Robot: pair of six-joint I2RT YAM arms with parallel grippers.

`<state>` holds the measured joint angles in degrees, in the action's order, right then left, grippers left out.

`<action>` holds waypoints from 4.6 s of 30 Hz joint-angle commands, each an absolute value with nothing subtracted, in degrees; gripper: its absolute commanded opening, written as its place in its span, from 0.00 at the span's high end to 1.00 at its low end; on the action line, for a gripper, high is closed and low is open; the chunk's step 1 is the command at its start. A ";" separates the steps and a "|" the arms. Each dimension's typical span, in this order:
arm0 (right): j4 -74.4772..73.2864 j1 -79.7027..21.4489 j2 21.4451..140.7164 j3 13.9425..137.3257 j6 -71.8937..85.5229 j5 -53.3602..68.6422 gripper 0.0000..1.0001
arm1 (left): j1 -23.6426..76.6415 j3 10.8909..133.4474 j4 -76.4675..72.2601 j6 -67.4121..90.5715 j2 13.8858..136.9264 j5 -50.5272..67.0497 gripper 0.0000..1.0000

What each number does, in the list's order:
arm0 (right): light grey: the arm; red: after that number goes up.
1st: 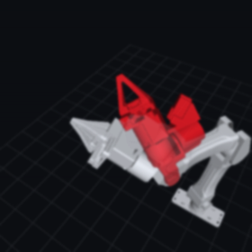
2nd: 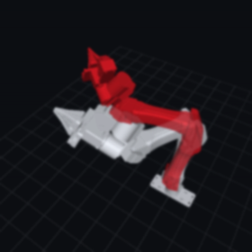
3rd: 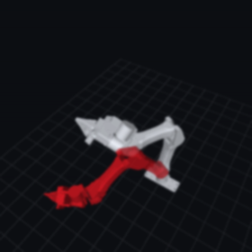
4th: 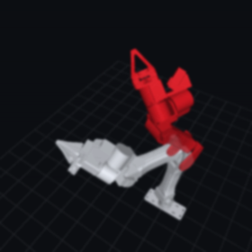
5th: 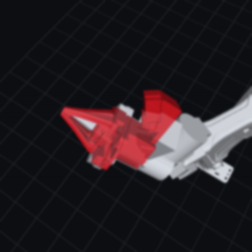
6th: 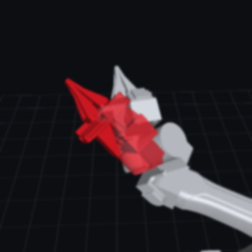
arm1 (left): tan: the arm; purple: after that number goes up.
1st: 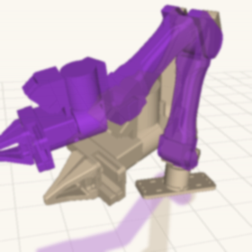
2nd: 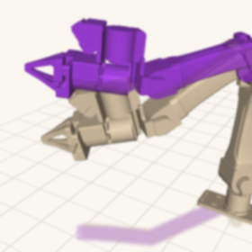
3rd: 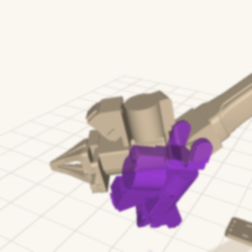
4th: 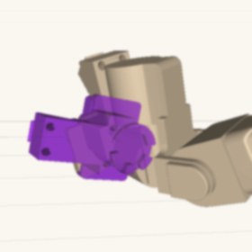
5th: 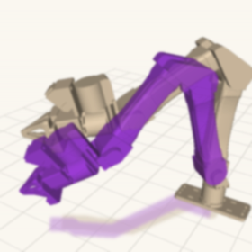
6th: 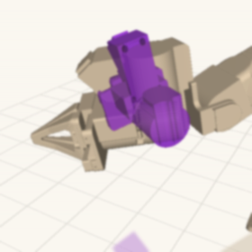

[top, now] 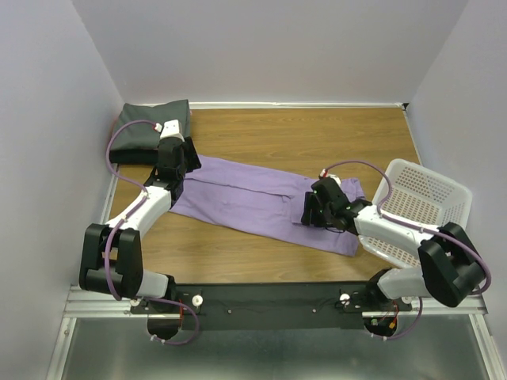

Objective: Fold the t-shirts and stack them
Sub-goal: Fold the tshirt

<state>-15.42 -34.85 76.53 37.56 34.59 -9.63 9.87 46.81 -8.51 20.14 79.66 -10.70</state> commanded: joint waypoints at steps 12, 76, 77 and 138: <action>-21.18 -35.33 68.56 35.16 37.61 -1.15 0.34 | 10.19 46.93 -9.84 19.69 80.07 -10.20 0.39; -12.57 -34.89 64.24 29.44 42.02 -24.43 0.29 | 34.01 32.61 -41.65 16.25 83.93 -4.21 0.39; -12.22 -34.72 64.60 29.53 41.84 -24.52 0.29 | 34.27 32.17 -42.10 16.78 84.37 -4.48 0.39; 0.26 -11.51 97.39 54.59 27.25 5.19 0.06 | 42.27 28.74 -41.92 28.04 95.53 -18.90 0.39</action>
<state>2.02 -10.90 100.25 57.60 28.36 4.38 42.11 27.77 -40.60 27.33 93.89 -17.61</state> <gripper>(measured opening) 0.941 0.609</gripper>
